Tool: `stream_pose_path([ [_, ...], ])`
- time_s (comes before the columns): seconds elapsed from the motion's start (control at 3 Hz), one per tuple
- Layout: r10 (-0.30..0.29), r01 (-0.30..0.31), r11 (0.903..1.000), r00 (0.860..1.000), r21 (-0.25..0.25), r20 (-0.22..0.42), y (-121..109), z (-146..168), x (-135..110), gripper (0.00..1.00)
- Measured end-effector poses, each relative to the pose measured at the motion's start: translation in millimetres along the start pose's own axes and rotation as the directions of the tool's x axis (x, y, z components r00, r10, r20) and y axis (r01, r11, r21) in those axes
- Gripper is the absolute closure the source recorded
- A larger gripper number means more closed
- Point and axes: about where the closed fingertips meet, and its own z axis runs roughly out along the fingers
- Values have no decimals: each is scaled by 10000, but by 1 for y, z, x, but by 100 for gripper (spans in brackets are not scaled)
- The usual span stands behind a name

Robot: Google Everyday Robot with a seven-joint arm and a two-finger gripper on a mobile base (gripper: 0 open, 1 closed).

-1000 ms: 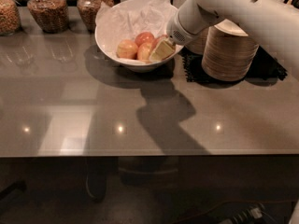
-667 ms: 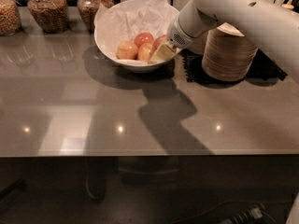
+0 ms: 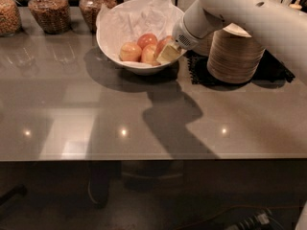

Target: Pick apple from white bowl

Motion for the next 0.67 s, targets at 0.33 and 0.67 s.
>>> stream_pose_path([
  [0.33, -150, 141, 9996, 9991, 231, 401, -5, -15, -14, 99],
  [0.67, -195, 133, 9985, 9930, 532, 1166, -14, -41, -30, 100],
])
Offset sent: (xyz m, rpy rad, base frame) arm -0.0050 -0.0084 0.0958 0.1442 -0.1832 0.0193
